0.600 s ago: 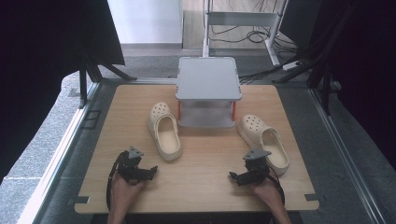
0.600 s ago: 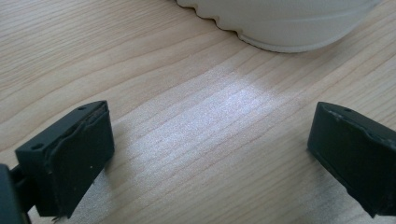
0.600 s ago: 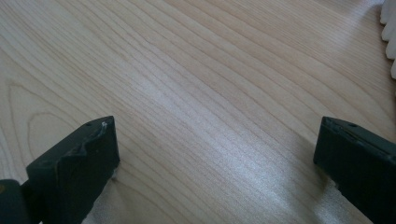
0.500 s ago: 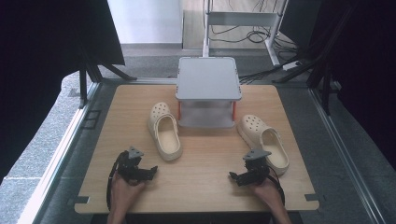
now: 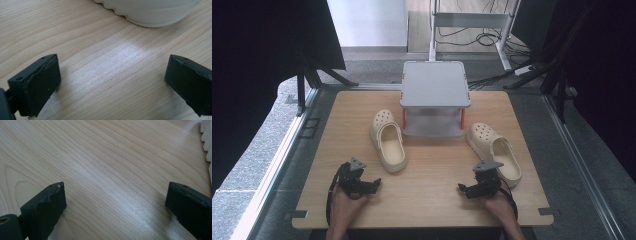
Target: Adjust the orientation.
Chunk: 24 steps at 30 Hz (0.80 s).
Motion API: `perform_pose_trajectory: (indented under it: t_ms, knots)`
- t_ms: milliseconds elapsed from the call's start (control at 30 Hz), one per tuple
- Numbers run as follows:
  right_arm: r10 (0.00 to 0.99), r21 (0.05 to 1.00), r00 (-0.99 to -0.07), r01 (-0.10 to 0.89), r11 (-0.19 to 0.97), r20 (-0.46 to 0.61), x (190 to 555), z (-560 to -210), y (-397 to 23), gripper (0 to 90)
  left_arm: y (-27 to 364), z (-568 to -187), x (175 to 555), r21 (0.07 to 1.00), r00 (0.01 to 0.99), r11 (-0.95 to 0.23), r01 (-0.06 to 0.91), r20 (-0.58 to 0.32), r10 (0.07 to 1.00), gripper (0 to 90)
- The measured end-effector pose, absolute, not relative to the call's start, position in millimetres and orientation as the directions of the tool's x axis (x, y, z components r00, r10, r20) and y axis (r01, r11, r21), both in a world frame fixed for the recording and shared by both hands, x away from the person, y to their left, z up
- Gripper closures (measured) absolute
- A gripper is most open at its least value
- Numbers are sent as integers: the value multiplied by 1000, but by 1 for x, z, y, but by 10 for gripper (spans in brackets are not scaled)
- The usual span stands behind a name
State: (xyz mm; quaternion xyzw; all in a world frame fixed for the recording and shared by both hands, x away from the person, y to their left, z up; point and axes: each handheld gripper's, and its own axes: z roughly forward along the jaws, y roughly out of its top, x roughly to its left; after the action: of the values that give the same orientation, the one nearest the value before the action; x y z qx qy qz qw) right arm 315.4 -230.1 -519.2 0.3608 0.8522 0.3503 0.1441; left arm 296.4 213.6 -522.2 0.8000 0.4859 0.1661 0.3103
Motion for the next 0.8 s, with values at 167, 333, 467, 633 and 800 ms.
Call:
perform_pose_trajectory:
  t_ms: [167,333,467,633,800]
  knots:
    - [717,692,-697,520,501,4,315,-520,-227,0,213,-522,296,658,471,-334,675,-36,881,1]
    - [701,669,-712,536,514,32,318,-515,-227,0,213,-522,296,657,463,-328,678,-35,886,0]
    - [689,668,-725,523,530,21,318,-511,-224,0,213,-522,296,657,462,-328,678,-34,886,0]
    - [663,682,-749,491,542,12,321,-498,-217,0,213,-522,296,657,462,-328,678,-34,886,0]
    - [646,694,-763,481,536,30,328,-487,-210,0,213,-522,296,657,462,-328,678,-34,886,0]
